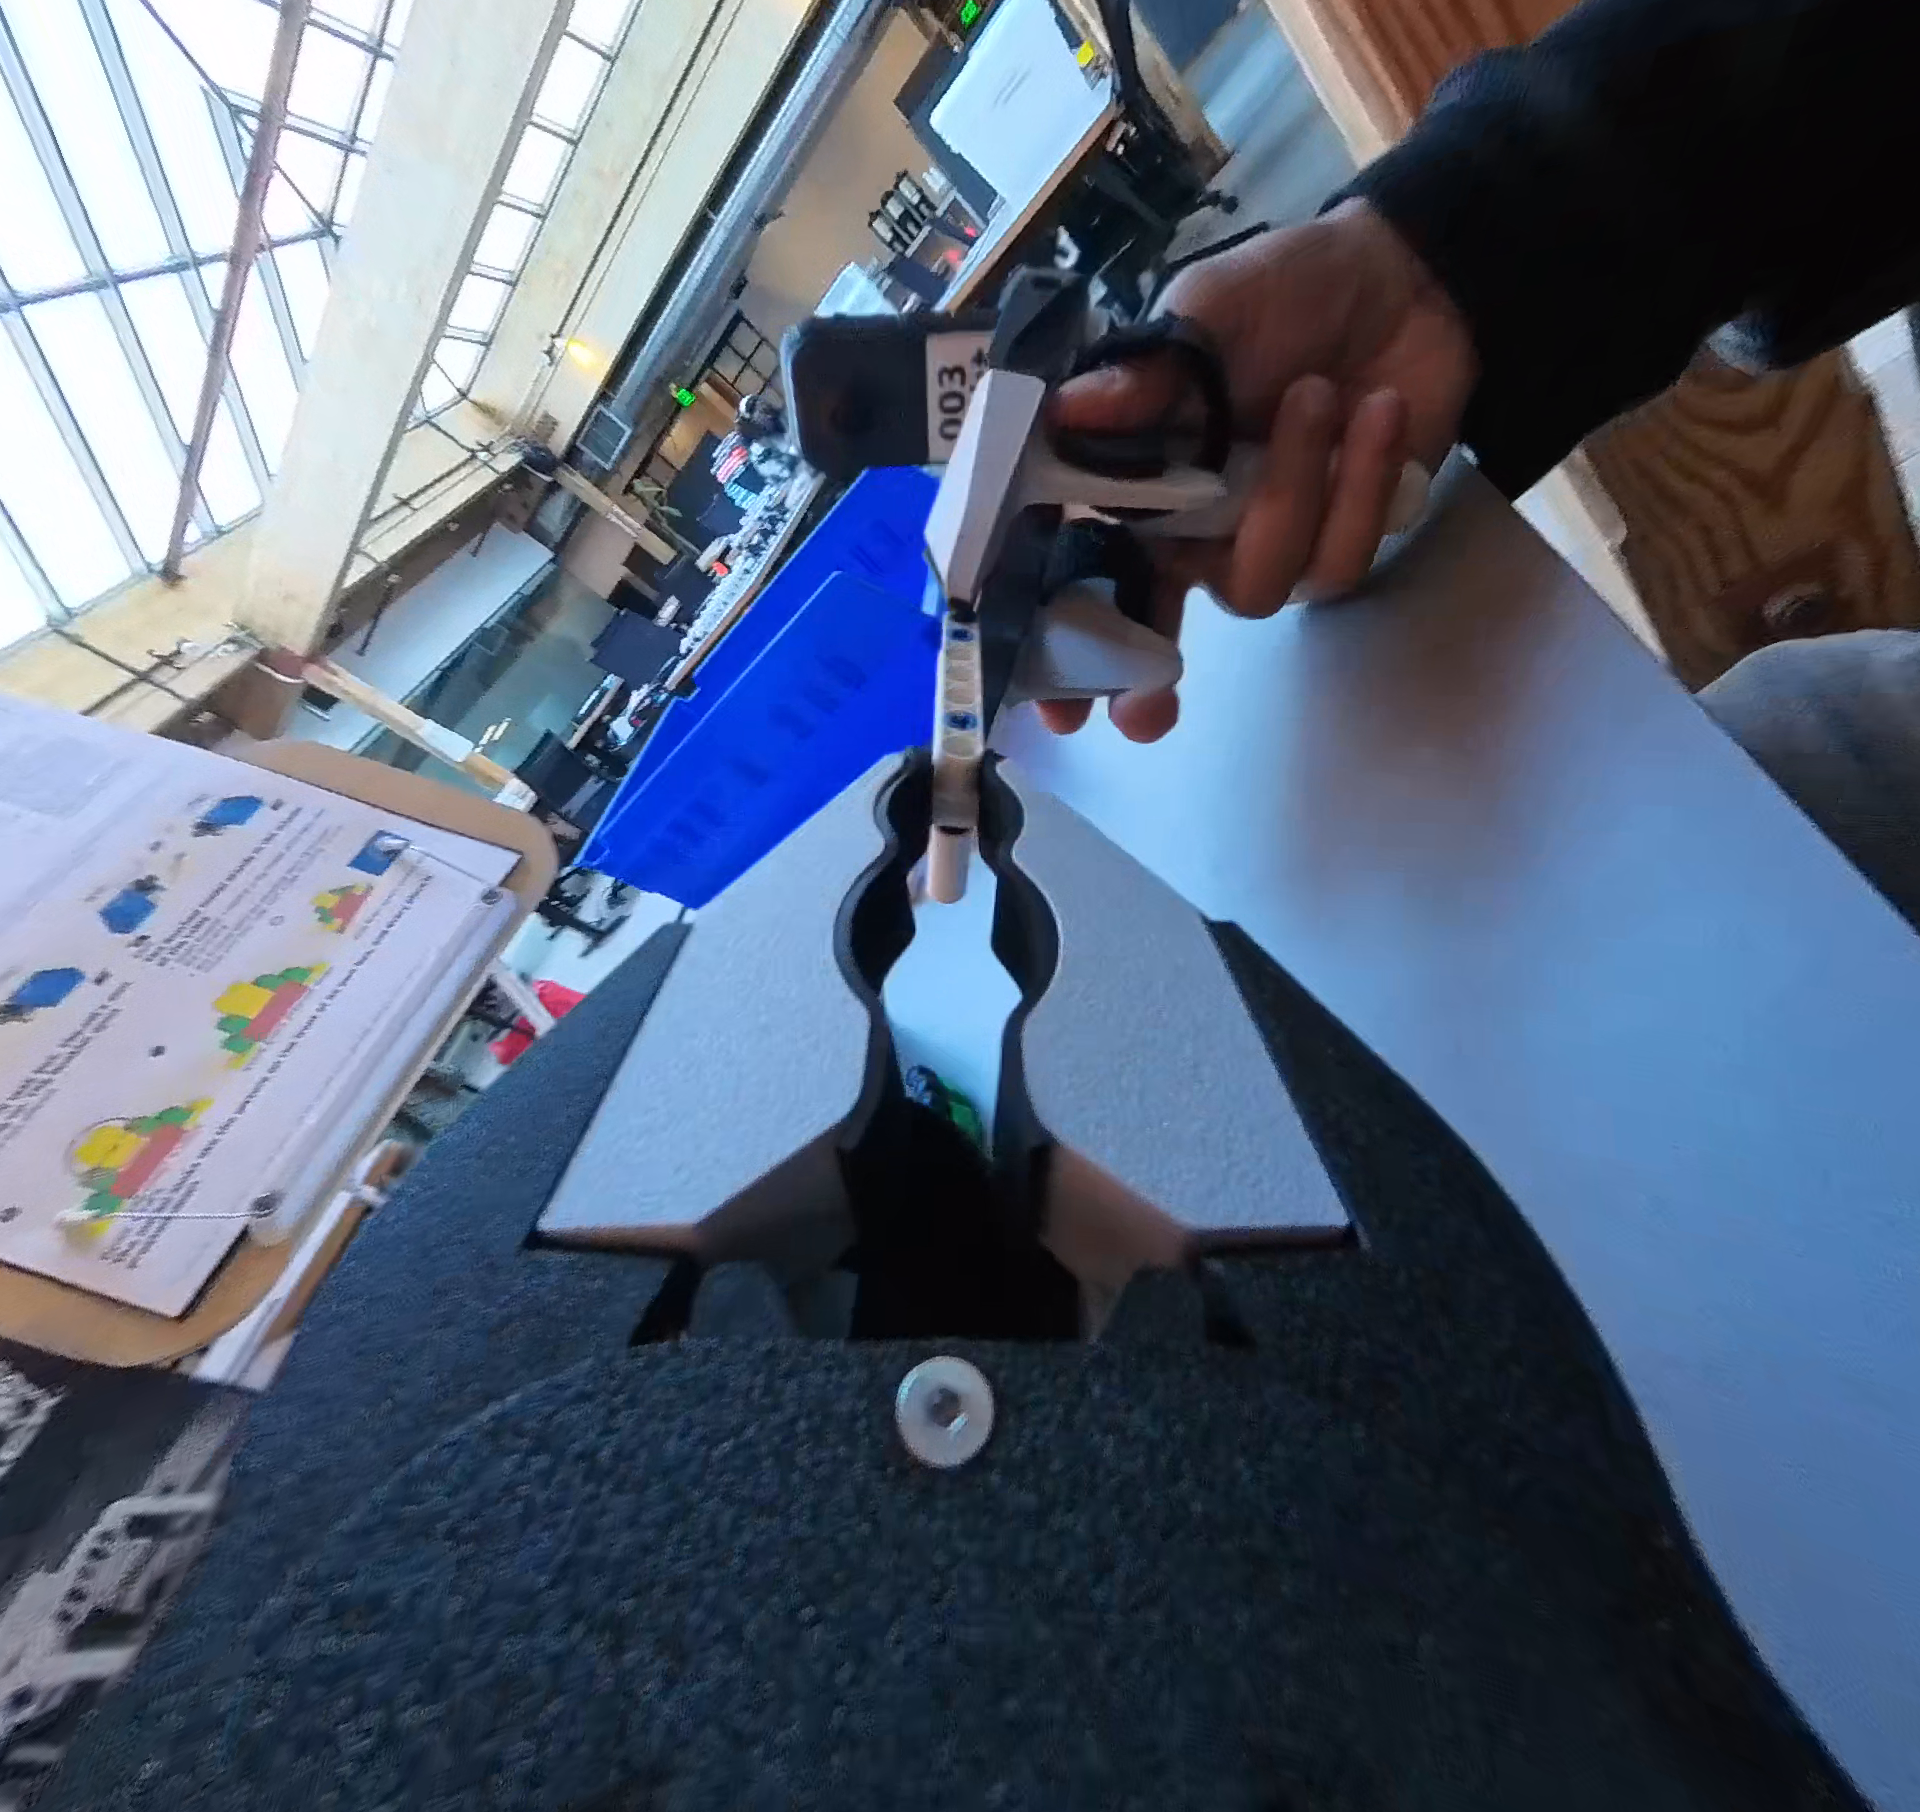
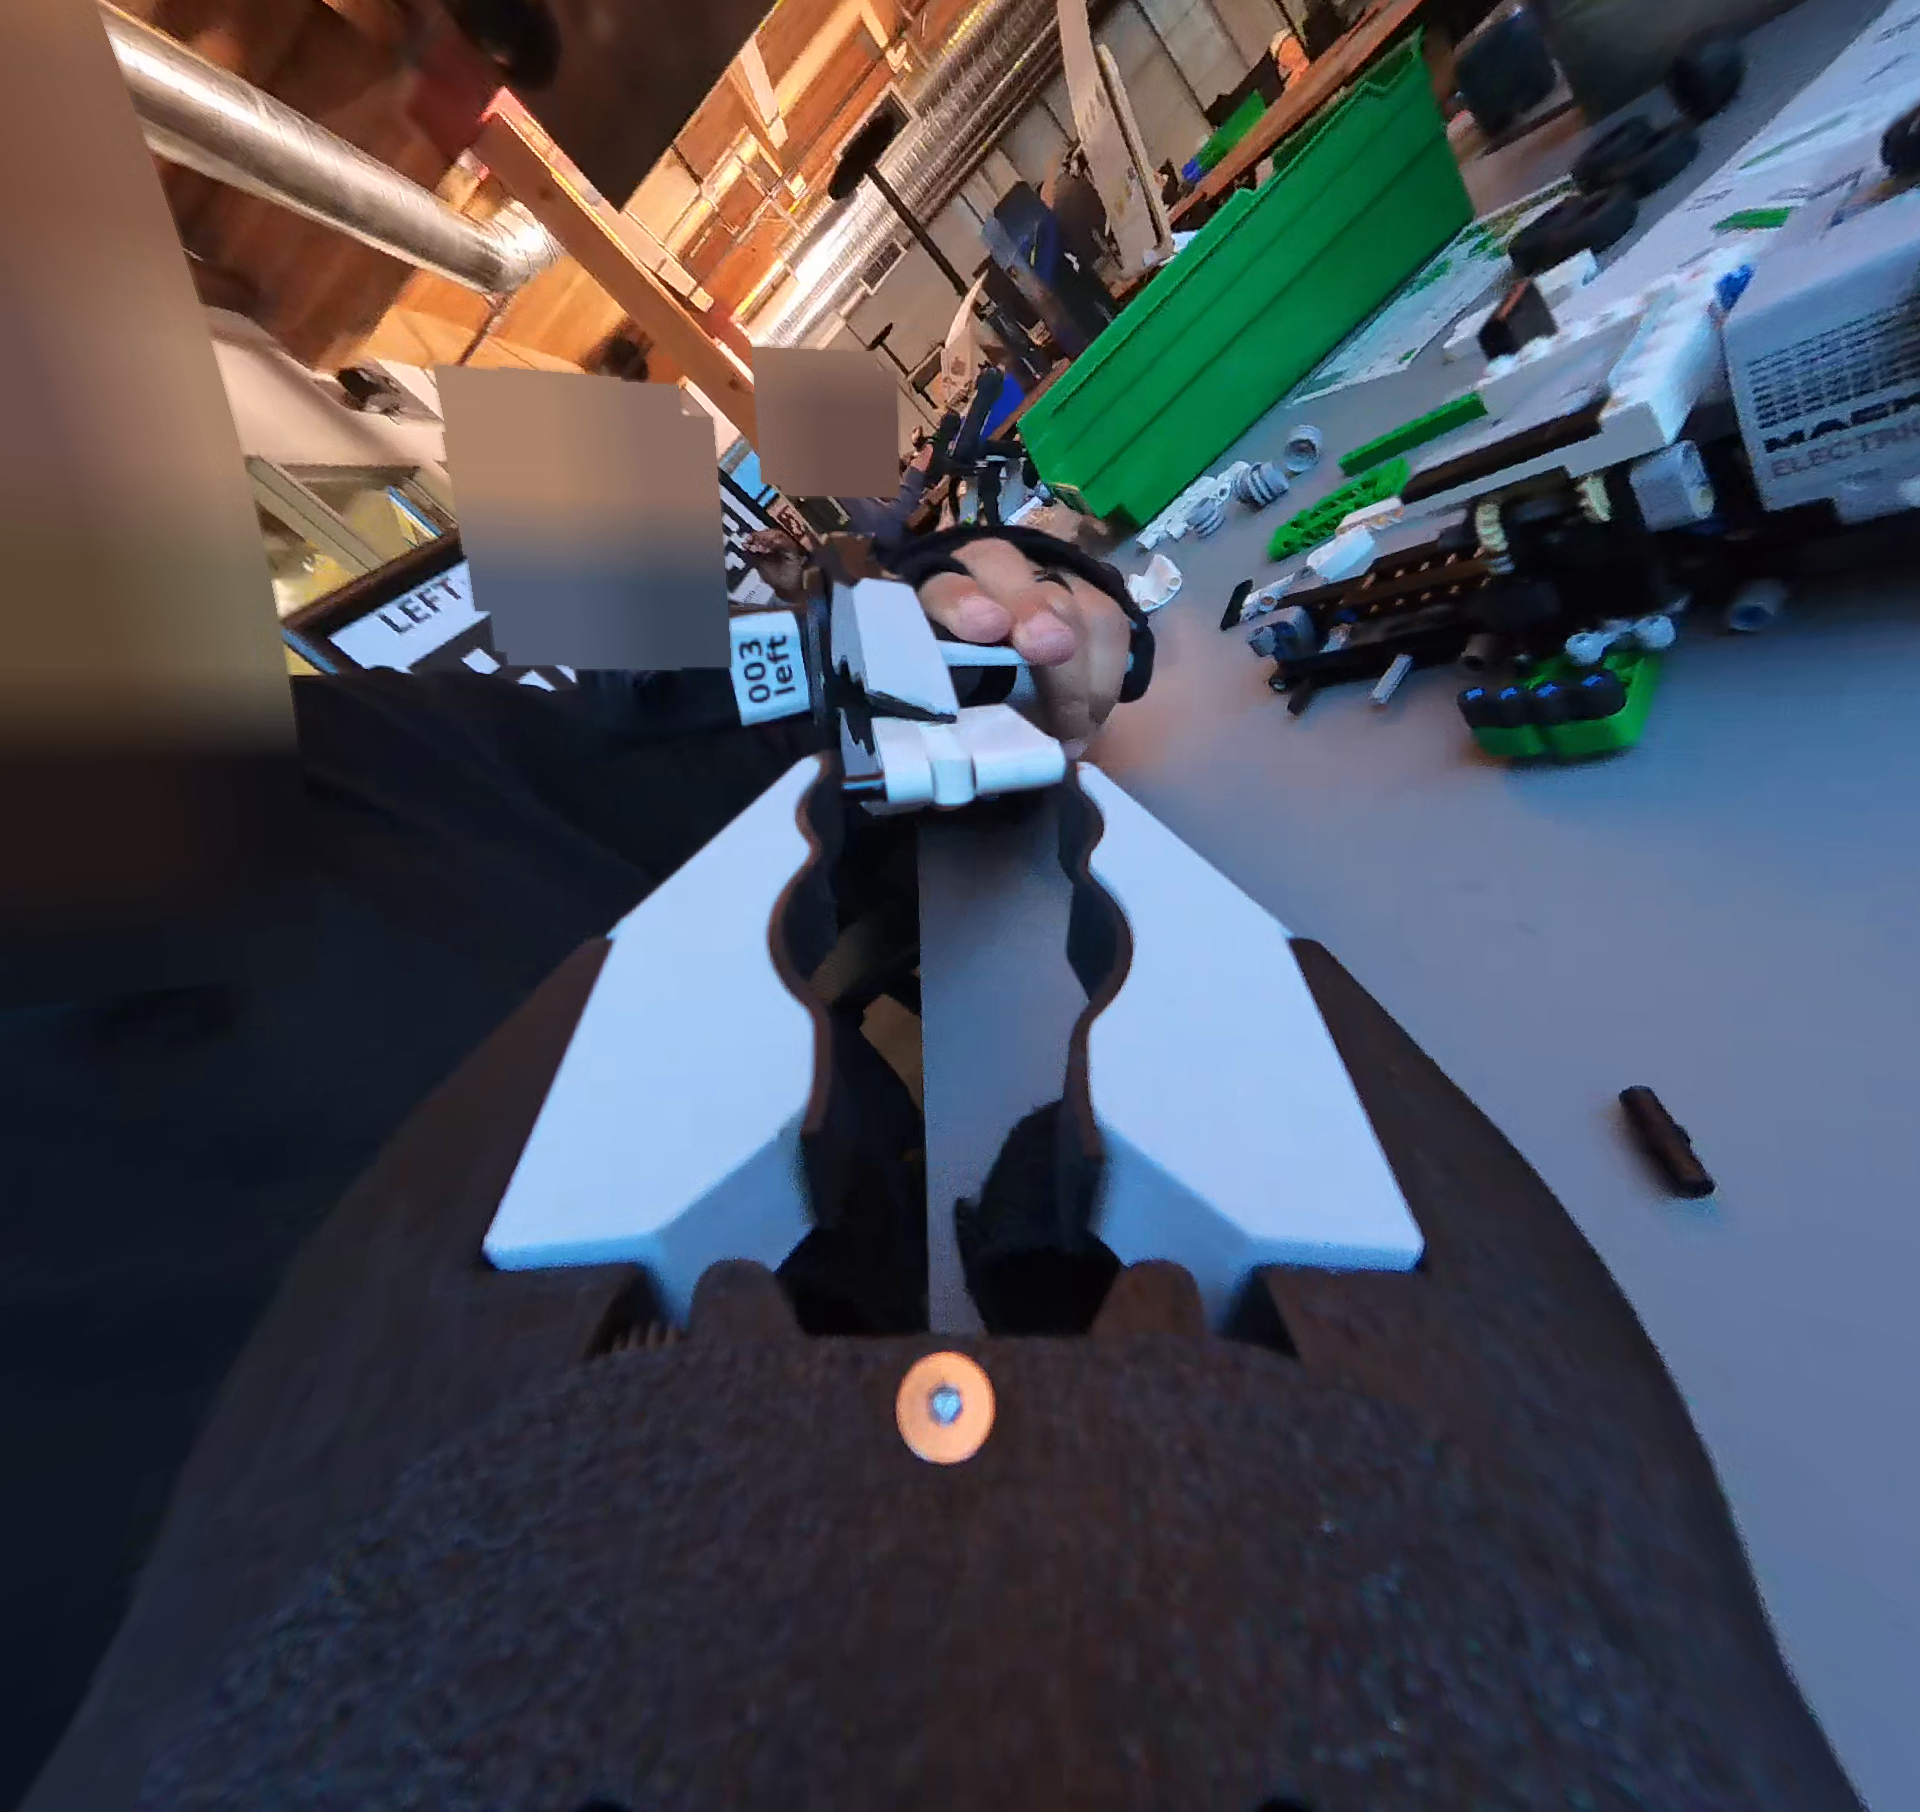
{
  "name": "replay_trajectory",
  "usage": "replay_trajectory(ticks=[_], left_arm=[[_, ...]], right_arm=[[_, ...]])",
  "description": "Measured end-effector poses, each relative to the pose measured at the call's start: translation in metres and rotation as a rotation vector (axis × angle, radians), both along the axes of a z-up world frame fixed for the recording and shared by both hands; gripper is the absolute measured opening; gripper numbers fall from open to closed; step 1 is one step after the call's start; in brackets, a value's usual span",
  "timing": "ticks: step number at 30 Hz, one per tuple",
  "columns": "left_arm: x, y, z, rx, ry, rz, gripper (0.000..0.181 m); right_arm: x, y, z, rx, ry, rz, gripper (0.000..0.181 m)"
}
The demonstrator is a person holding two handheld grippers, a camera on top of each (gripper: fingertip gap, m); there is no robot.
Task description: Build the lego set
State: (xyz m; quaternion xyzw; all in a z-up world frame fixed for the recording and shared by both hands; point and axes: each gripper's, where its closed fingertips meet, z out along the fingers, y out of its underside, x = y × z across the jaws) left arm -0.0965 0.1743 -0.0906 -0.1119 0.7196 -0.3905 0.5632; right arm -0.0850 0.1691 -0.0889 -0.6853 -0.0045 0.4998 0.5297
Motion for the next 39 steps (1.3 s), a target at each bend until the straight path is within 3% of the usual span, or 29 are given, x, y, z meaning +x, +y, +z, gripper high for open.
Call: replay_trajectory(ticks=[2,4,6,8,11,16,19,21,25,29,39], left_arm=[[-0.001,-0.002,0.001,-0.06,0.049,-0.041,0.006],[-0.003,-0.003,0.002,-0.179,0.141,-0.112,0.006],[-0.006,-0.008,0.003,-0.269,0.201,-0.192,0.006],[-0.009,-0.013,0.003,-0.302,0.226,-0.245,0.006],[-0.011,-0.017,0.0,-0.287,0.23,-0.253,0.006],[-0.008,-0.017,-0.005,-0.361,0.315,-0.24,0.008],[0.0,-0.006,-0.012,-0.528,0.514,-0.214,0.036],[-0.001,-0.007,-0.008,-0.685,0.643,-0.271,0.047],[-0.005,-0.01,0.008,-0.924,0.752,-0.412,0.044],[-0.01,-0.015,0.007,-0.956,0.806,-0.466,0.034],[-0.02,-0.021,0.008,-0.997,0.902,-0.574,0.033]], right_arm=[[0.0,-0.004,0.001,0.096,-0.176,-0.05,0.044],[0.003,-0.007,0.002,0.236,-0.523,-0.139,0.049],[-0.004,-0.007,0.003,0.311,-0.804,-0.149,0.044],[-0.014,-0.005,0.007,0.382,-0.931,-0.131,0.03],[-0.027,-0.005,0.008,0.428,-0.914,-0.07,0.011],[-0.025,-0.007,0.005,0.458,-1.017,-0.087,0.007],[-0.012,-0.007,0.004,0.478,-1.256,-0.171,0.006],[-0.01,-0.007,0.009,0.534,-1.411,-0.237,0.006],[-0.025,-0.008,0.01,0.645,-1.557,-0.262,0.006],[-0.028,-0.006,0.016,0.686,-1.552,-0.314,0.006],[-0.04,-0.004,0.017,0.711,-1.509,-0.296,0.006]])
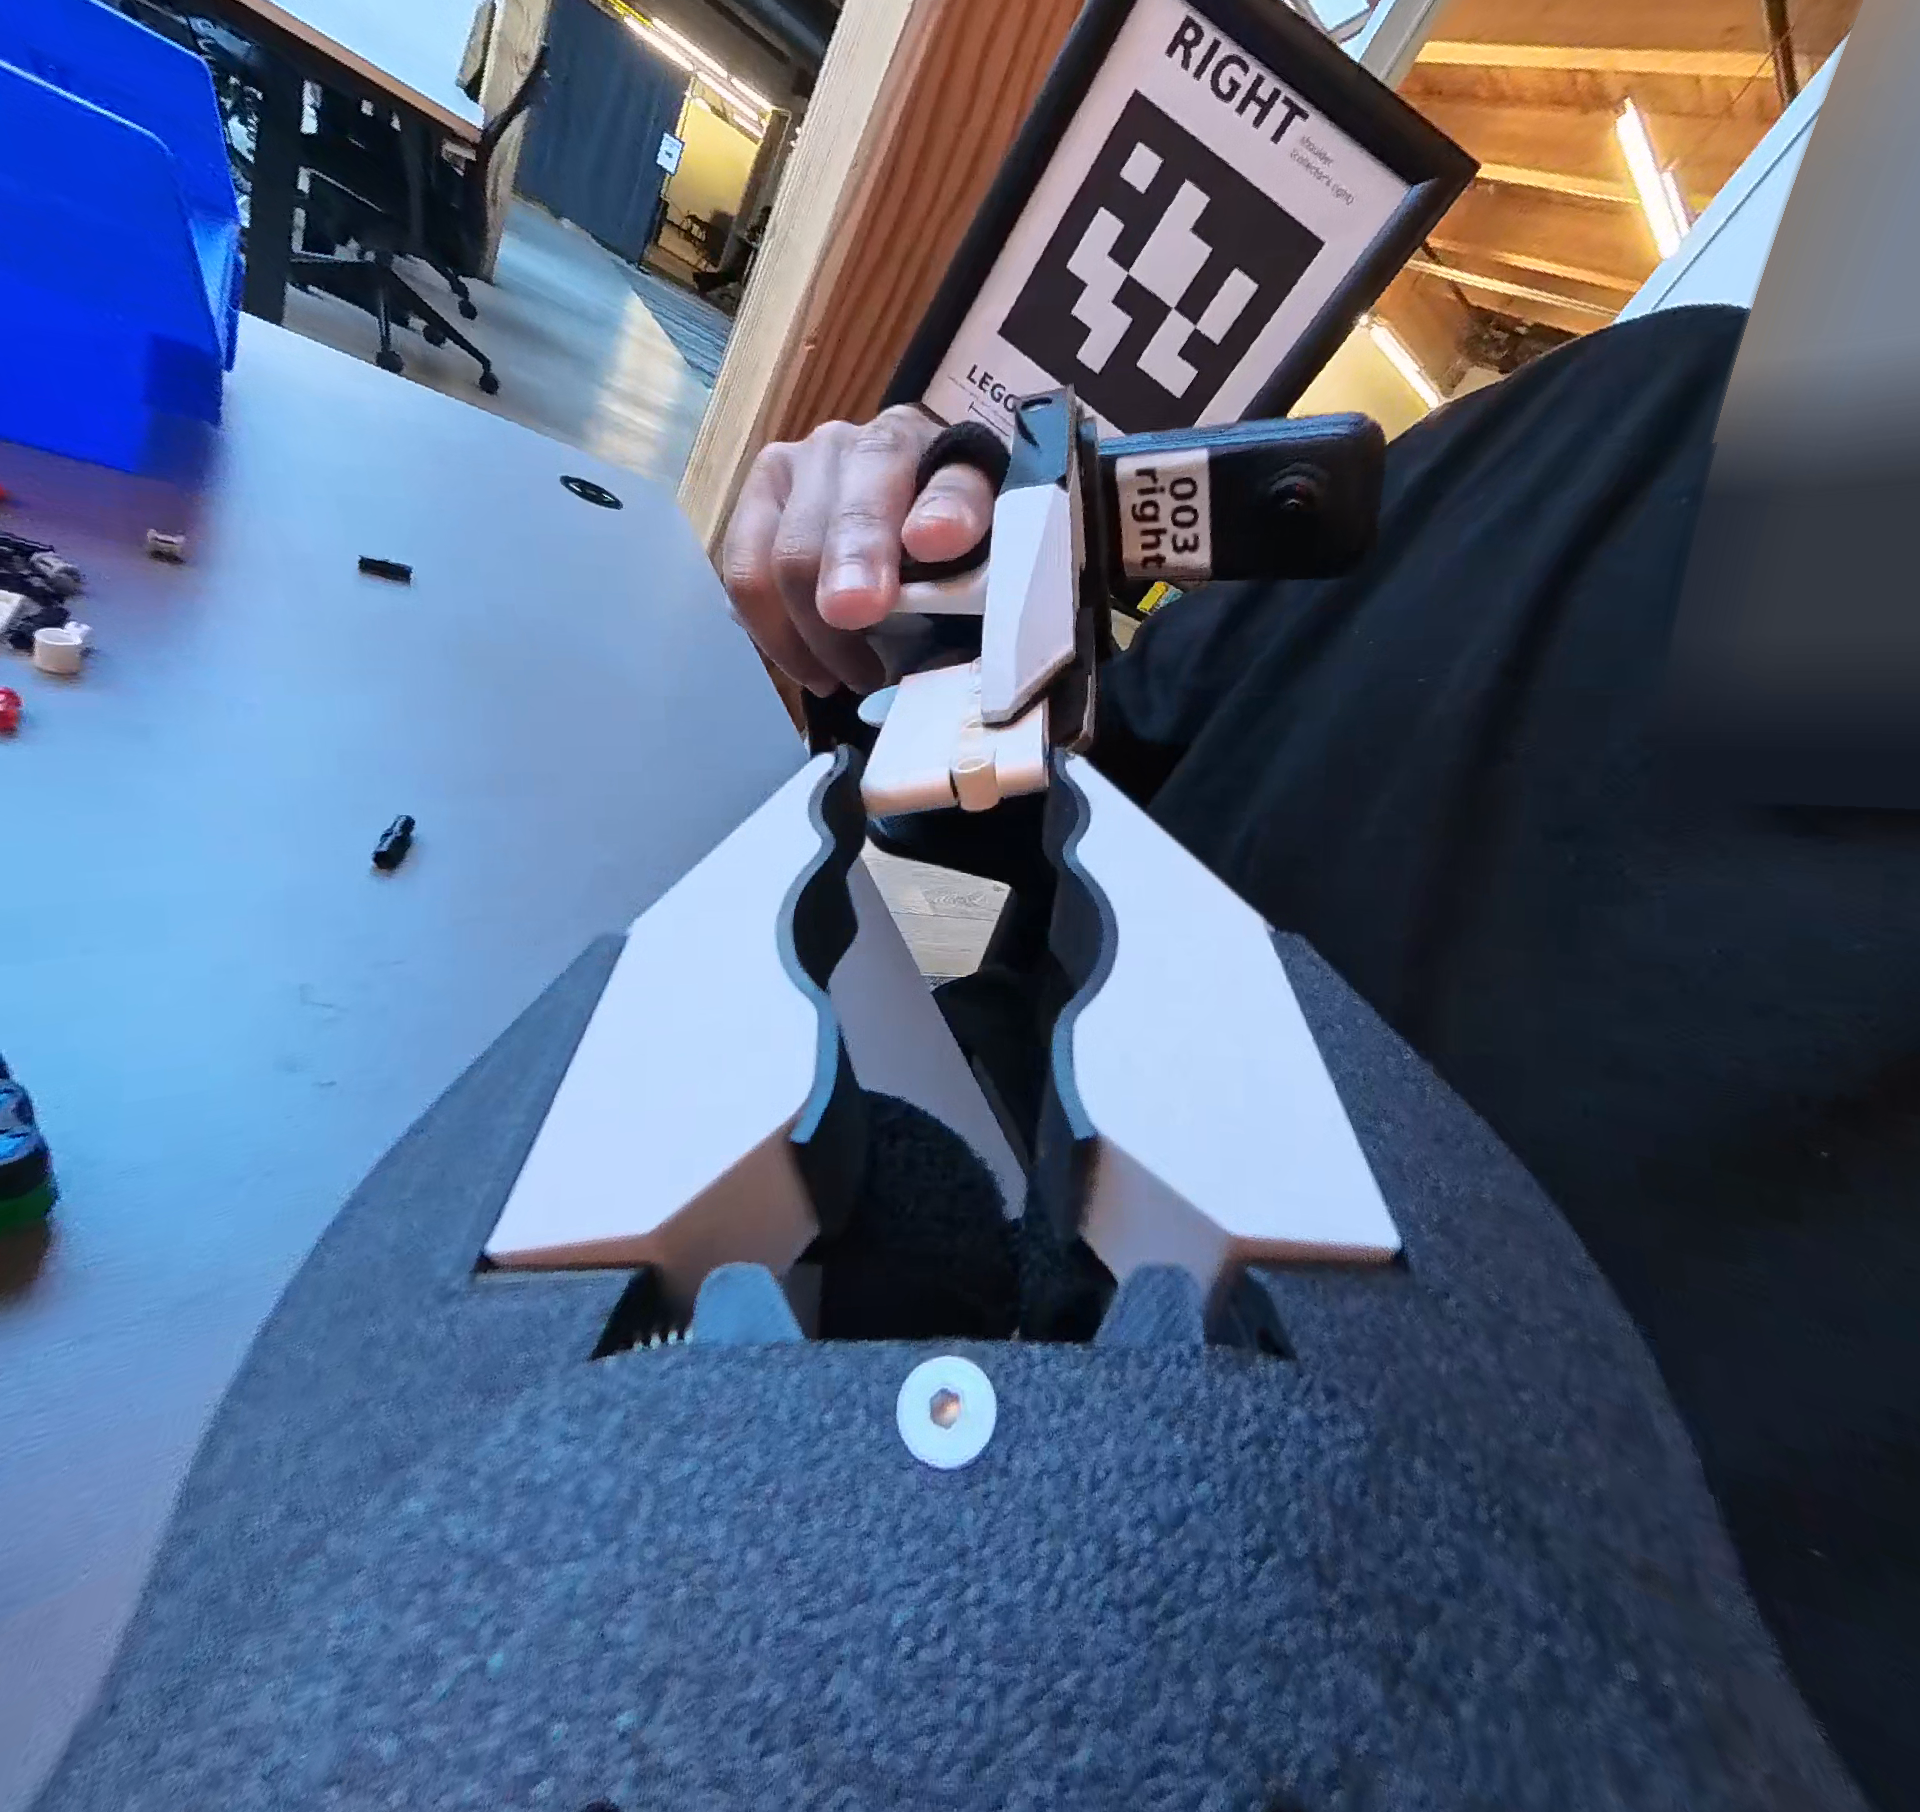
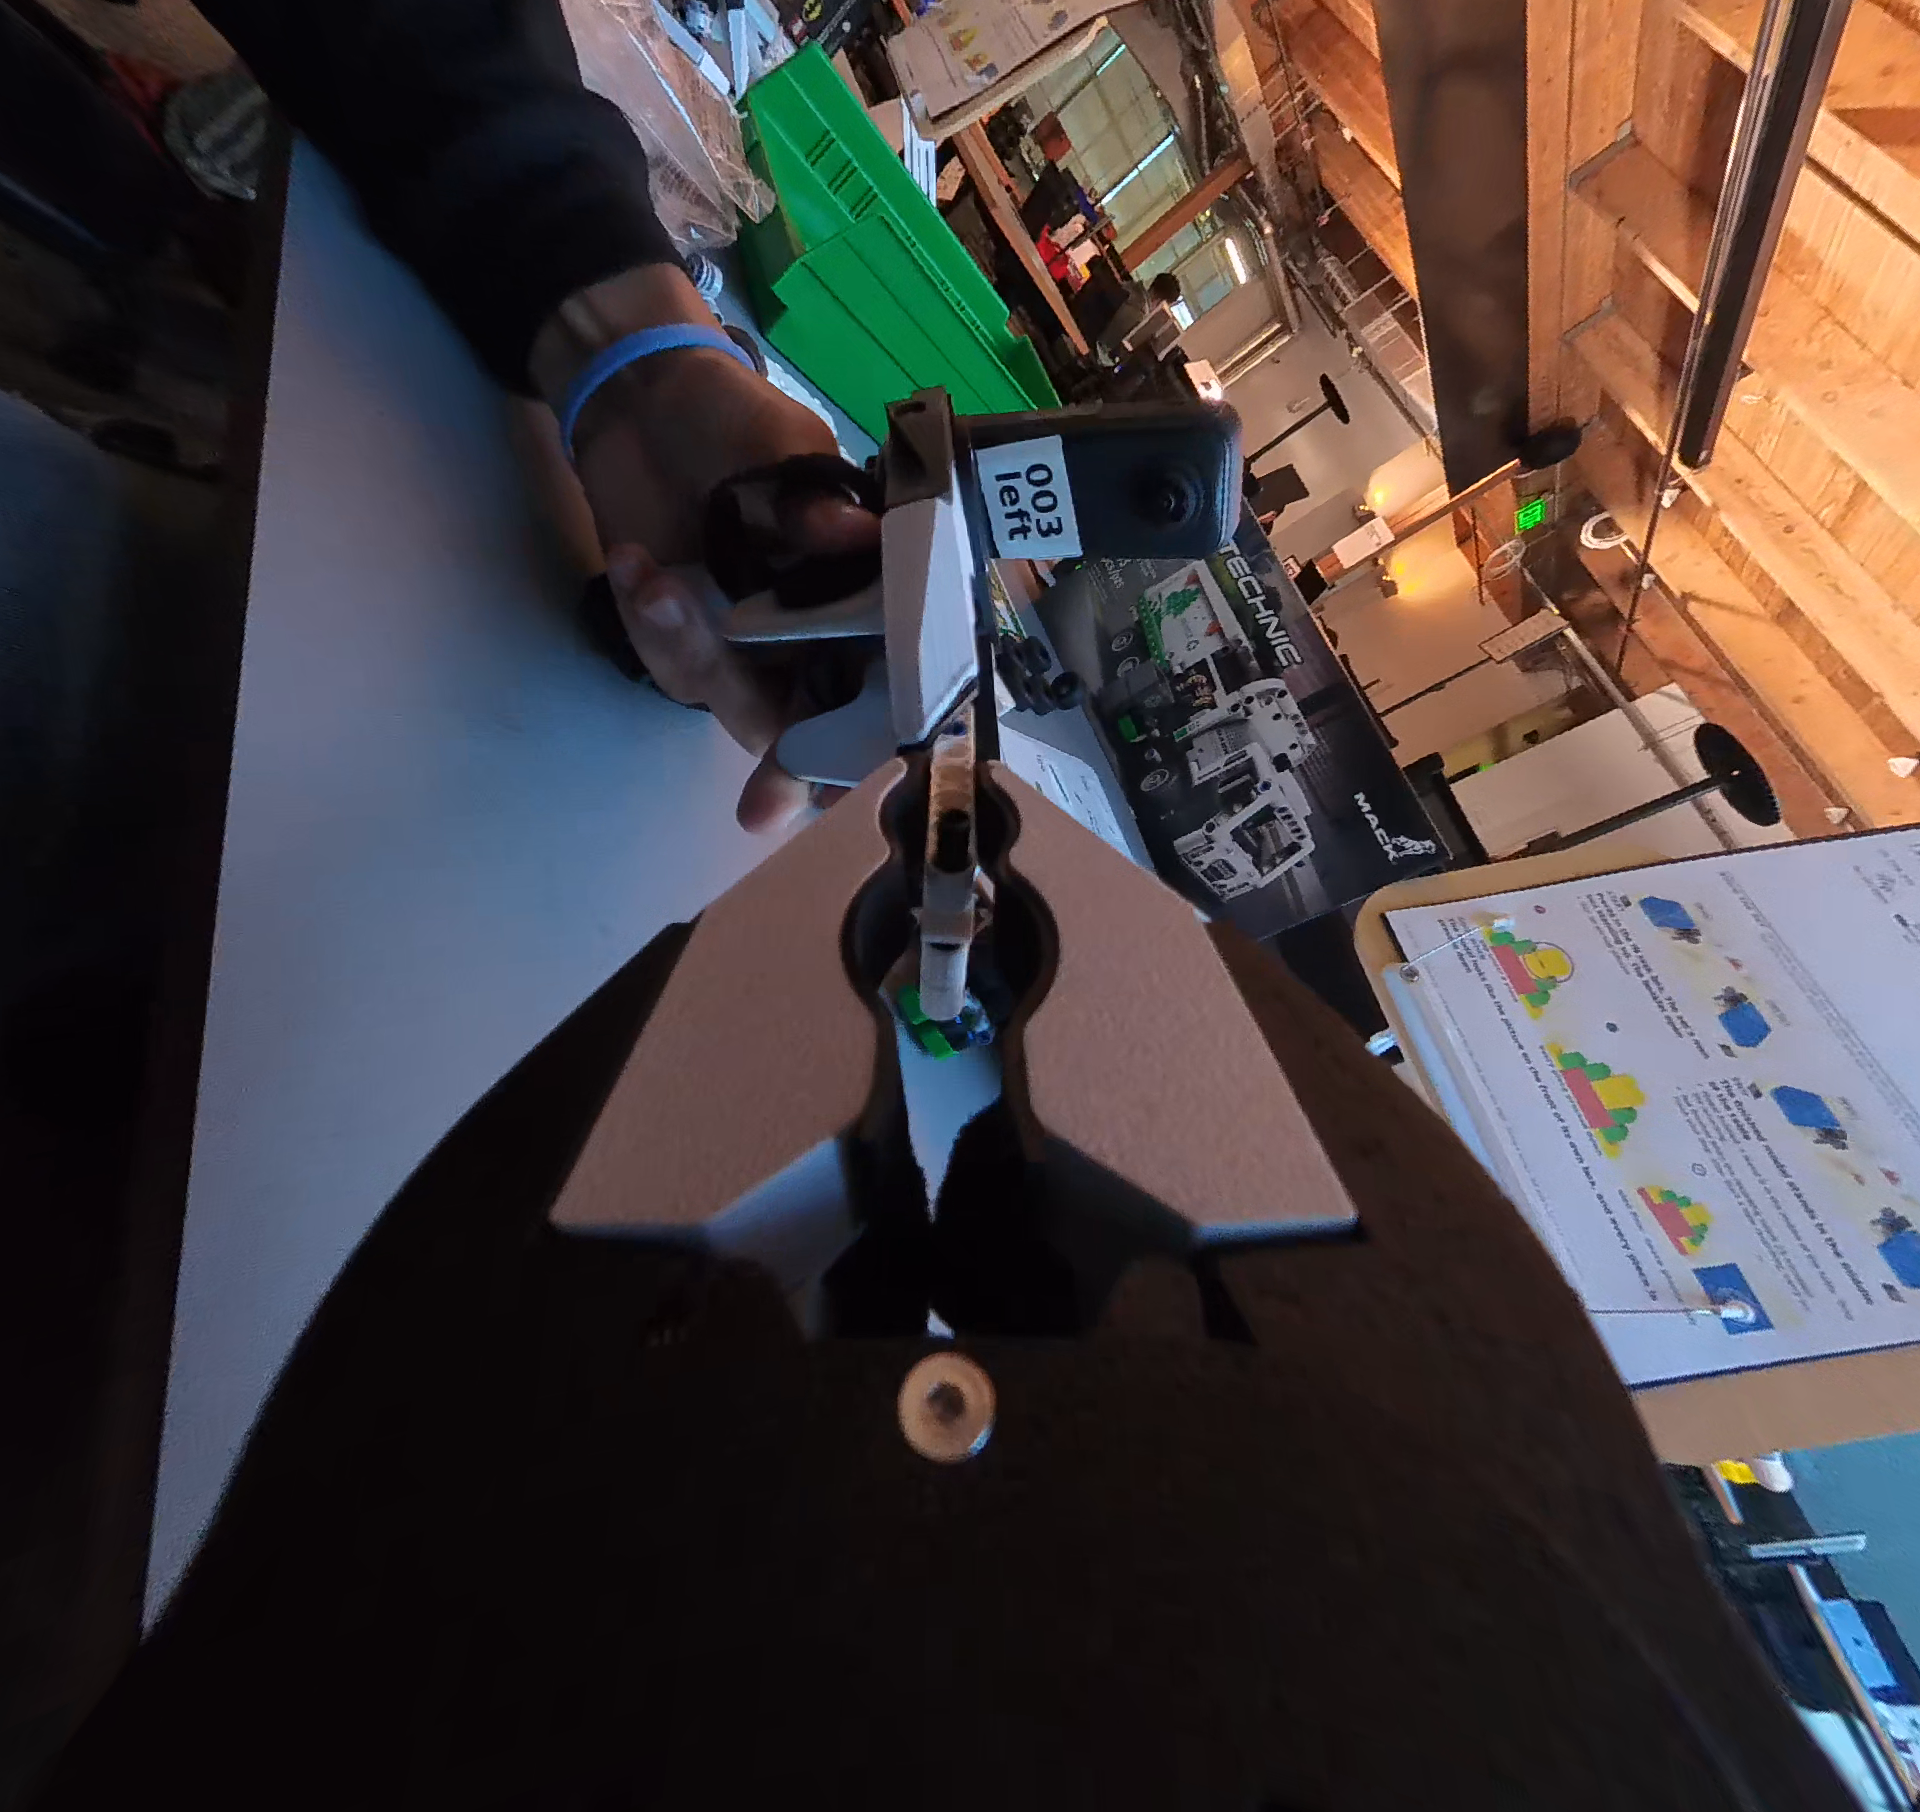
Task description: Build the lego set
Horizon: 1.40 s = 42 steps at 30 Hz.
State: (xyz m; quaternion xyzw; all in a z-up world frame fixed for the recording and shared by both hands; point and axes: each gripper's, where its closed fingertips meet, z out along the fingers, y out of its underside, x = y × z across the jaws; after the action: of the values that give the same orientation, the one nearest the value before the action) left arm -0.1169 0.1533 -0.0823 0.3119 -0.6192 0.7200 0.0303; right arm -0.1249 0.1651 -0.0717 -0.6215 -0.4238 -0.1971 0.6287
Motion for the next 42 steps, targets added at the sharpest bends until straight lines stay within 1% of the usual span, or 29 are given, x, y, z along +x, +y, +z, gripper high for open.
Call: replay_trajectory(ticks=[3,8,10,16,23,27,29,31,33,35,36,37,39,40,41,42], left_arm=[[-0.002,-0.001,-0.001,0.004,0.005,-0.017,0.033],[-0.003,-0.006,-0.006,0.04,0.017,-0.031,0.033],[-0.002,-0.006,-0.007,0.037,0.023,-0.029,0.033],[-0.006,-0.01,-0.008,0.015,0.061,-0.079,0.033],[-0.019,-0.022,-0.009,0.018,0.075,-0.176,0.033],[-0.02,-0.024,-0.01,0.013,0.091,-0.198,0.033],[-0.016,-0.021,-0.01,0.021,0.086,-0.173,0.033],[-0.005,-0.015,-0.011,0.048,0.062,-0.091,0.034],[0.011,-0.001,-0.012,0.111,0.013,0.045,0.031],[0.027,0.016,-0.015,0.213,-0.061,0.188,0.032],[0.035,0.022,-0.02,0.304,-0.091,0.254,0.032],[0.043,0.025,-0.031,0.432,-0.11,0.298,0.032],[0.056,0.027,-0.06,0.719,-0.106,0.309,0.032],[0.065,0.031,-0.072,0.846,-0.094,0.331,0.032],[0.074,0.034,-0.081,0.941,-0.088,0.348,0.032],[0.081,0.033,-0.085,0.989,-0.09,0.341,0.031]], right_arm=[[-0.002,0.0,-0.001,-0.012,0.019,0.014,0.007],[-0.003,0.002,-0.009,-0.023,-0.027,-0.002,0.007],[-0.002,0.003,-0.009,-0.017,-0.031,-0.01,0.007],[-0.006,0.003,-0.01,-0.003,-0.045,0.008,0.008],[-0.021,-0.005,-0.011,0.021,-0.071,0.102,0.008],[-0.024,-0.006,-0.012,0.017,-0.049,0.134,0.008],[-0.021,-0.003,-0.014,-0.002,-0.027,0.108,0.007],[-0.009,0.0,-0.013,0.017,-0.049,0.05,0.007],[0.017,0.003,-0.015,0.015,-0.103,-0.039,0.007],[0.066,0.006,-0.02,-0.011,-0.111,-0.185,0.006],[0.095,0.006,-0.03,-0.045,-0.103,-0.266,0.006],[0.119,0.005,-0.04,-0.067,-0.103,-0.331,0.007],[0.15,0.004,-0.054,-0.081,-0.112,-0.429,0.007],[0.157,0.003,-0.057,-0.075,-0.1,-0.457,0.007],[0.16,0.003,-0.059,-0.061,-0.079,-0.47,0.007],[0.162,0.003,-0.064,-0.066,-0.086,-0.471,0.007]])
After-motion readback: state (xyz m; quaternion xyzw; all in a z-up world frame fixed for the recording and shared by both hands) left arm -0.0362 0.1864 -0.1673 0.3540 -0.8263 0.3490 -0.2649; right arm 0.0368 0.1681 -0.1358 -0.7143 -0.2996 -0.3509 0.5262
